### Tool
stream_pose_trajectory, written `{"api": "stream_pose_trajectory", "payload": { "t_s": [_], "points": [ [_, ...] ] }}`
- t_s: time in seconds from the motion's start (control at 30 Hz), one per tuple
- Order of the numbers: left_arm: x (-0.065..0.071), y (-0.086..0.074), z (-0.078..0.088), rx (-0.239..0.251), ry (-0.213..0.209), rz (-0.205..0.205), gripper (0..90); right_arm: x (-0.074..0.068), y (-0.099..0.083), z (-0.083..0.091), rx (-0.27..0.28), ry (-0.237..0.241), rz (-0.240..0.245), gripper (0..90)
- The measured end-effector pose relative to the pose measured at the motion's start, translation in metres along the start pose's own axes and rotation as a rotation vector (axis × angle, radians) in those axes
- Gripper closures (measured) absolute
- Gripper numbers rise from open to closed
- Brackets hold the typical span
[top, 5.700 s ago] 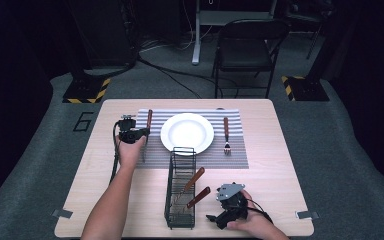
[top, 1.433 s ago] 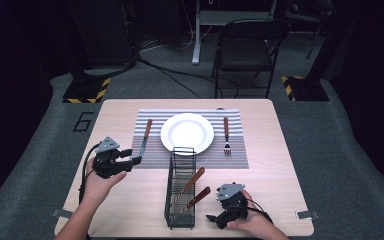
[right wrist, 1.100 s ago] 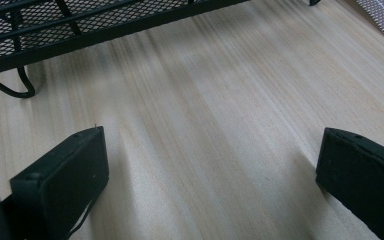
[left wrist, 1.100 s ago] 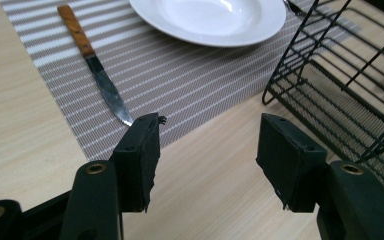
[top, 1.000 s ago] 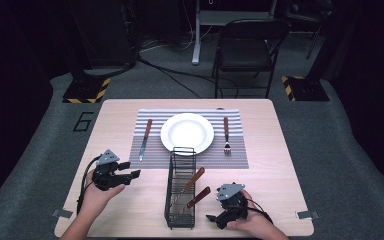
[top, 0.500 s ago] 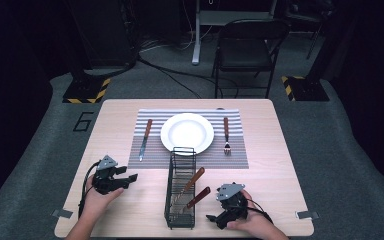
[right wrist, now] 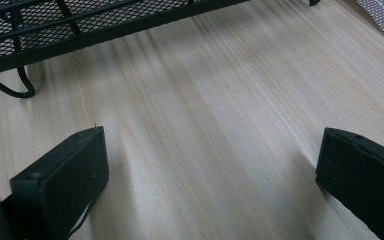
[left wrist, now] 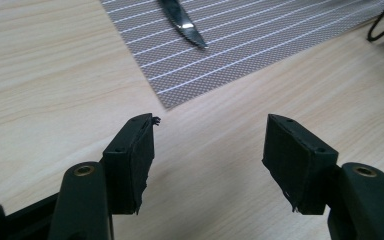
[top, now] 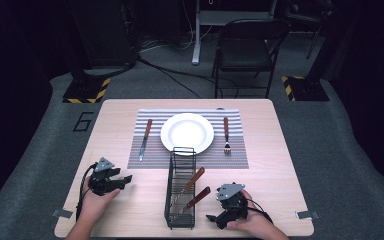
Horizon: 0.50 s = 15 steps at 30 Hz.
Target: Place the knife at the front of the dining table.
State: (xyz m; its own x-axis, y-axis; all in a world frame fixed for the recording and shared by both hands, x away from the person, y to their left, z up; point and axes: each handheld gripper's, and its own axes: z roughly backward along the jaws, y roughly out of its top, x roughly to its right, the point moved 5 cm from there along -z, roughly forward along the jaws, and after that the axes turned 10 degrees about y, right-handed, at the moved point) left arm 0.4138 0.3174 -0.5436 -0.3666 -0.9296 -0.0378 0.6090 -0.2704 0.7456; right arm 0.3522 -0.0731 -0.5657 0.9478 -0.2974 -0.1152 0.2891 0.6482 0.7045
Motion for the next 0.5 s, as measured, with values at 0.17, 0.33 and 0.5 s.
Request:
{"api": "stream_pose_trajectory", "payload": {
  "t_s": [0.17,0.33,0.5],
  "points": [
    [-0.009,-0.002,0.003,-0.003,0.037,0.018,37.3,0.0,0.0,0.0,-0.001,0.0,0.001,0.0],
    [-0.019,-0.005,0.001,-0.004,0.083,0.058,36.6,0.0,0.0,0.0,0.0,0.001,0.005,0.0],
    [-0.026,-0.008,0.0,0.003,0.123,0.075,35.7,-0.002,-0.001,0.0,-0.004,0.003,-0.017,0.0]
  ]
}}
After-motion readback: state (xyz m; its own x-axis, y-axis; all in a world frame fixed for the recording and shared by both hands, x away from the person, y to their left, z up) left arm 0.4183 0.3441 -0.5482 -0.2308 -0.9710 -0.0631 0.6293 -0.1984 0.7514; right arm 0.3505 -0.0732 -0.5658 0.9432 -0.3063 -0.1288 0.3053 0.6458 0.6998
